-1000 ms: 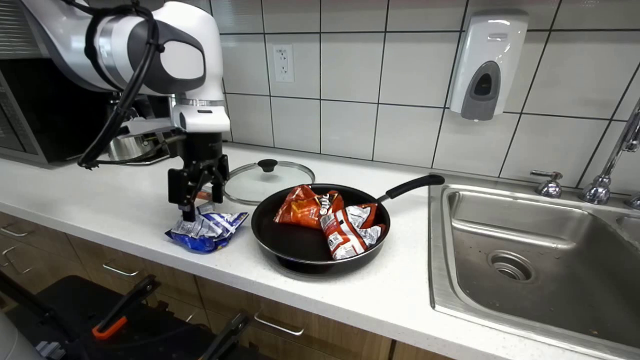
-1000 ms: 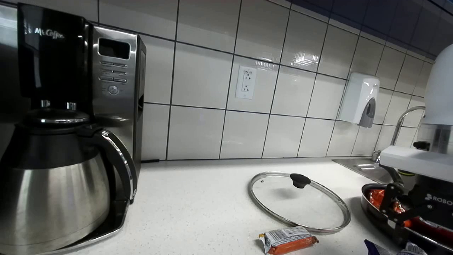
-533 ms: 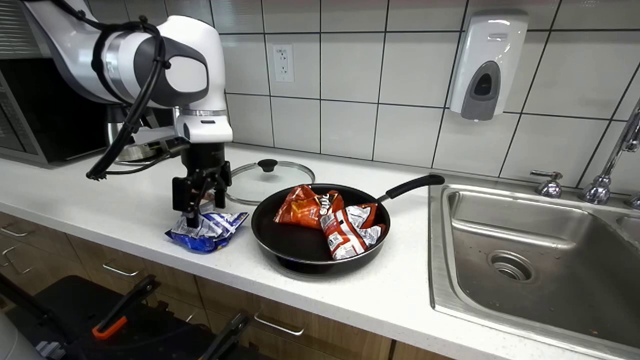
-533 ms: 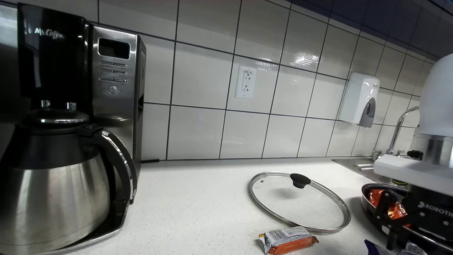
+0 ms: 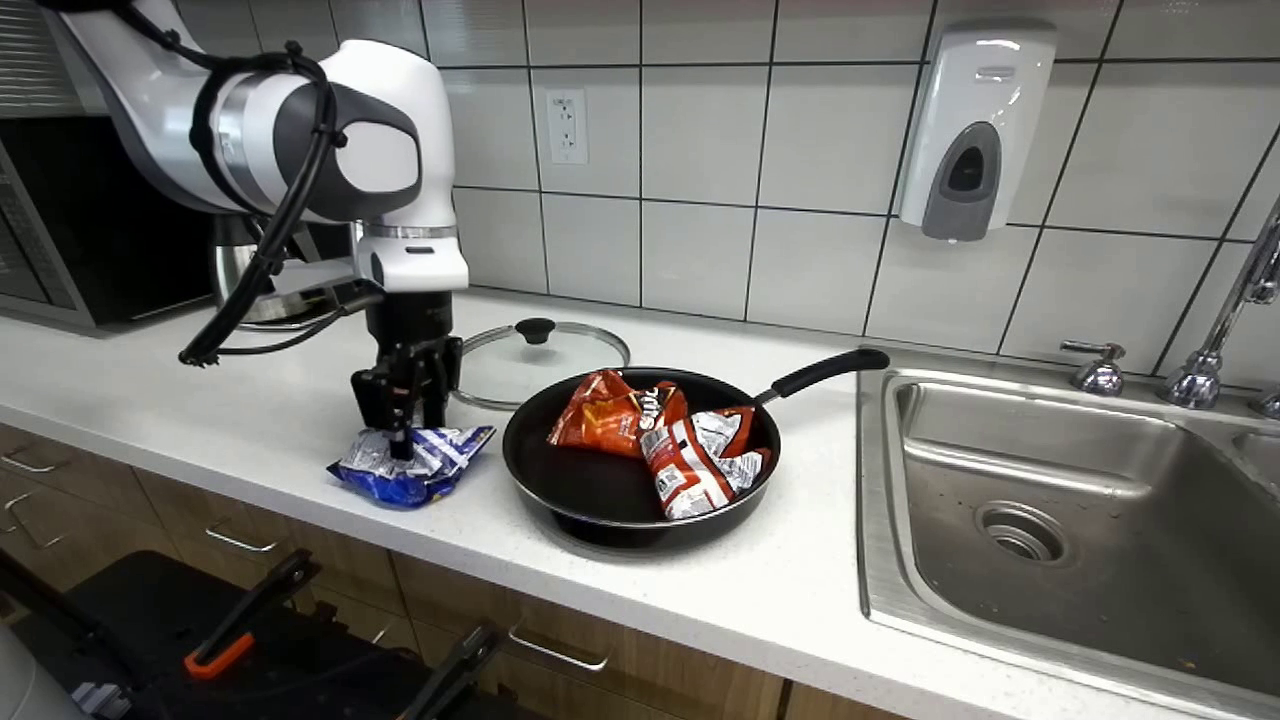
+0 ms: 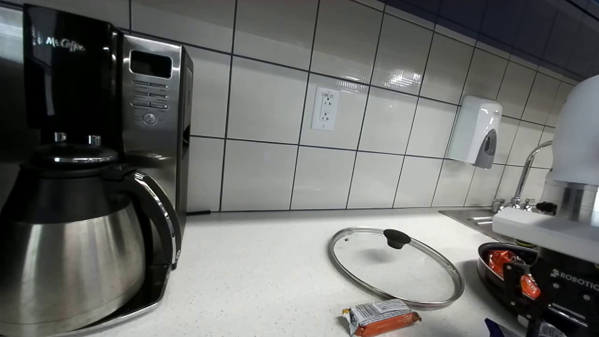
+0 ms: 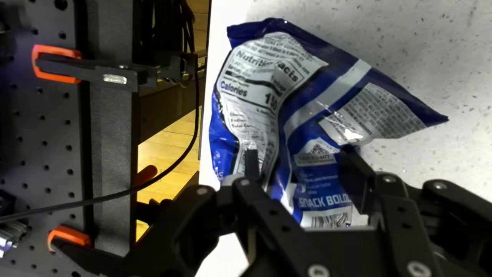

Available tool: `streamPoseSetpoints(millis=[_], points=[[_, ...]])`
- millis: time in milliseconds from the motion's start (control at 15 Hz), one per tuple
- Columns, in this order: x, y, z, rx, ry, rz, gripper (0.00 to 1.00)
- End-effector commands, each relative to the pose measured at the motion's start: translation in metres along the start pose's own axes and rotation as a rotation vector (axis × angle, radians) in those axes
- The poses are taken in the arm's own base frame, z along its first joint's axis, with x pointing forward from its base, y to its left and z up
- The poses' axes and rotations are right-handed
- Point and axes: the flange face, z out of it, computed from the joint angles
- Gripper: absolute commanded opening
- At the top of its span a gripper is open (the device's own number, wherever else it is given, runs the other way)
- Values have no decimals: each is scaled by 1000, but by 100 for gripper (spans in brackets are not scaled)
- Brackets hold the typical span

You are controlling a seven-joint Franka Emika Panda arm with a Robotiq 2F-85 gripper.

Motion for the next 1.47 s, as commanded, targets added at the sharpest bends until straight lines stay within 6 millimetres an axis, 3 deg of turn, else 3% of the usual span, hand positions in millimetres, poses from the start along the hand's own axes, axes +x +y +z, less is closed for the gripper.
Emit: streamPoseSetpoints(millis=[0,267,933,1400], points=[[1,-6,0,10,-1,13,27],[3,-9,-3,14,-2,15,1],[0,-16,-40,77,22,-12,0],[22,-8,-78,146,60,-26,0]])
